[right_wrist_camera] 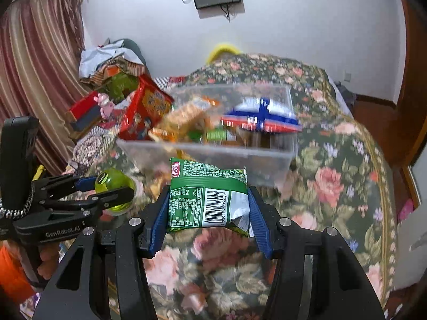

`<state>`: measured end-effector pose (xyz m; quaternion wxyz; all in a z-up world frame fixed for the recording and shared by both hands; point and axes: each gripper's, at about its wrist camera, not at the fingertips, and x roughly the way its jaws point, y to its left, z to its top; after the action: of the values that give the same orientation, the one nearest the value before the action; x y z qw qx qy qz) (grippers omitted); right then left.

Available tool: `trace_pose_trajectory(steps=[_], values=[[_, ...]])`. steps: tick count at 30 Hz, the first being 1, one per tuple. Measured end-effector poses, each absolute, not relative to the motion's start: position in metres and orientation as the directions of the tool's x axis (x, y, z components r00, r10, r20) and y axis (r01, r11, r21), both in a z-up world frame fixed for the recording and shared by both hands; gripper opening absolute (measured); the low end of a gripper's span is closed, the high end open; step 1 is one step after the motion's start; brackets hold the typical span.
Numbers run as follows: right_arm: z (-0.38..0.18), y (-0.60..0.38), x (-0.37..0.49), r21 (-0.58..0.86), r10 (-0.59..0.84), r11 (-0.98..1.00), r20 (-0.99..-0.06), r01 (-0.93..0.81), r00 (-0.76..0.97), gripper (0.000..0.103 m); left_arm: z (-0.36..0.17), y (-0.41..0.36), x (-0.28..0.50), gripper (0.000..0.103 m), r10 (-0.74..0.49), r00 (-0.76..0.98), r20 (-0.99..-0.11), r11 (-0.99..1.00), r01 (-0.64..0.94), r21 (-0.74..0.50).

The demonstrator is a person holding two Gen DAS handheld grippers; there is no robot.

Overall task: Organize snacks
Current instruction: 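Grasp the green-capped bottle with left tool while right tool grasps a green snack bag, then lower the bottle and green snack bag into the clear box, release both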

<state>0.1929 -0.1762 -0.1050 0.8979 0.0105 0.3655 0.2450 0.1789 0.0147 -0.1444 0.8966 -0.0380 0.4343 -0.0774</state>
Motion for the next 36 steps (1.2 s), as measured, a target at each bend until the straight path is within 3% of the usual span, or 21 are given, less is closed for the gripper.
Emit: trace_pose_trajectory(steps=[17, 36], values=[[-0.064, -0.166, 0.243, 0.174, 0.437, 0.892, -0.571, -0.418, 0.695, 0.051, -0.086, 0.017, 0.241, 0.054, -0.159, 0.717, -0.678, 0.986, 0.080, -0.147], [-0.084, -0.158, 0.318, 0.206, 0.428, 0.897, -0.628, -0.391, 0.650, 0.052, -0.103, 0.009, 0.314, 0.054, -0.119, 0.718, -0.686, 0.991, 0.040, -0.129]])
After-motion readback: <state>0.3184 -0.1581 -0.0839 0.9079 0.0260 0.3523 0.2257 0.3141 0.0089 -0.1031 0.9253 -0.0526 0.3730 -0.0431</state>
